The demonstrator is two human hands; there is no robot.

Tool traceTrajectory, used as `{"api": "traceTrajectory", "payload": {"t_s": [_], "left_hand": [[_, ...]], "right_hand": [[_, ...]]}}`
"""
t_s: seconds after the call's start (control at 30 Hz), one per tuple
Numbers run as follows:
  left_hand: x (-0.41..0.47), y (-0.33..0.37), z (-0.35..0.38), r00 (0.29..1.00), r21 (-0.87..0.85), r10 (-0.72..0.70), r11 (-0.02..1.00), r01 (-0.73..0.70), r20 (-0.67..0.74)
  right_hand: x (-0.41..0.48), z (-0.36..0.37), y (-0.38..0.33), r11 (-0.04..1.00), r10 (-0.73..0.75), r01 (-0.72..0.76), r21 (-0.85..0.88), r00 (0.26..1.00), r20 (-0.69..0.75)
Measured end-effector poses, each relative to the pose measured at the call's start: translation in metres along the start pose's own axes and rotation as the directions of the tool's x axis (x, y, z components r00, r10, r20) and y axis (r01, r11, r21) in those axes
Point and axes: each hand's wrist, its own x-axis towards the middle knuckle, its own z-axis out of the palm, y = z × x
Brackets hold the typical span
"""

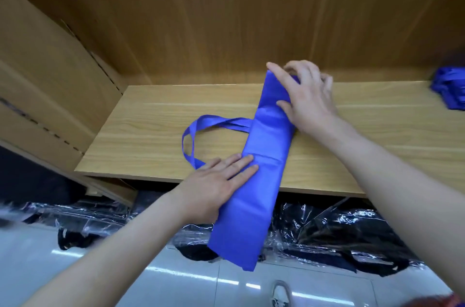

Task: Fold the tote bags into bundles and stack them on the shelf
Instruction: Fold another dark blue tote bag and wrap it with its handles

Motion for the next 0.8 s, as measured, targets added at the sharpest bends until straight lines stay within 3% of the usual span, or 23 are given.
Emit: {"api": "traceTrajectory", "payload": {"t_s": [0.07, 0.1, 0.17, 0.23, 0.27, 0.3, 0.37, 0.43, 0.47, 0.5, 0.57, 0.7, 0.8], "left_hand": [[0.004, -0.004, 0.01, 0.997, 0.0, -0.012, 1.0, 0.013, -0.079], [0.005, -0.006, 0.014, 0.991, -0.016, -0.022, 1.0, 0.02, -0.134], [0.009, -0.007, 0.022, 0.976, -0.079, -0.057, 0.996, 0.041, -0.213], [0.012, -0.005, 0.023, 0.958, -0.229, -0.135, 0.97, 0.077, -0.252], [0.015, -0.007, 0.023, 0.952, -0.311, -0.189, 0.944, 0.109, -0.241], [0.016, -0.006, 0.021, 0.936, -0.41, -0.231, 0.906, 0.108, -0.264], [0.019, -0.002, 0.012, 0.897, -0.601, -0.348, 0.79, 0.124, -0.272], [0.019, 0.007, -0.003, 0.825, -0.724, -0.541, 0.634, 0.272, -0.164], [0.024, 0.01, -0.006, 0.804, -0.662, -0.587, 0.64, 0.39, -0.094], [0.025, 0.011, -0.009, 0.762, -0.682, -0.647, 0.558, 0.473, -0.001], [0.03, 0.016, -0.005, 0.702, -0.8, -0.712, 0.441, 0.406, -0.036], [0.045, 0.02, -0.018, 0.698, -0.714, -0.712, 0.528, 0.46, -0.078], [0.045, 0.025, -0.018, 0.656, -0.492, -0.733, 0.645, 0.585, -0.181]], "right_hand": [[-0.011, -0.003, -0.006, 0.994, -0.049, 0.04, 0.099, 0.995, 0.088], [-0.021, -0.006, -0.007, 0.971, -0.117, 0.073, 0.229, 0.976, 0.185], [-0.051, -0.011, -0.006, 0.893, -0.292, 0.095, 0.441, 0.867, 0.404], [-0.081, -0.014, -0.003, 0.886, -0.382, 0.112, 0.45, 0.725, 0.572], [-0.093, -0.012, -0.001, 0.893, -0.388, 0.12, 0.433, 0.693, 0.608], [-0.1, -0.011, 0.0, 0.894, -0.38, 0.113, 0.433, 0.701, 0.603], [-0.106, -0.006, -0.003, 0.867, -0.328, 0.048, 0.496, 0.804, 0.496], [-0.106, -0.002, -0.011, 0.817, -0.166, -0.111, 0.566, 0.895, 0.414], [-0.105, 0.001, -0.015, 0.79, -0.06, -0.196, 0.581, 0.919, 0.391], [-0.103, 0.005, -0.02, 0.779, 0.039, -0.259, 0.571, 0.929, 0.369], [-0.1, 0.01, -0.029, 0.787, 0.195, -0.33, 0.521, 0.934, 0.298], [-0.098, 0.016, -0.045, 0.734, 0.393, -0.446, 0.512, 0.894, 0.216], [-0.095, 0.019, -0.054, 0.765, 0.425, -0.477, 0.432, 0.879, 0.217]]}}
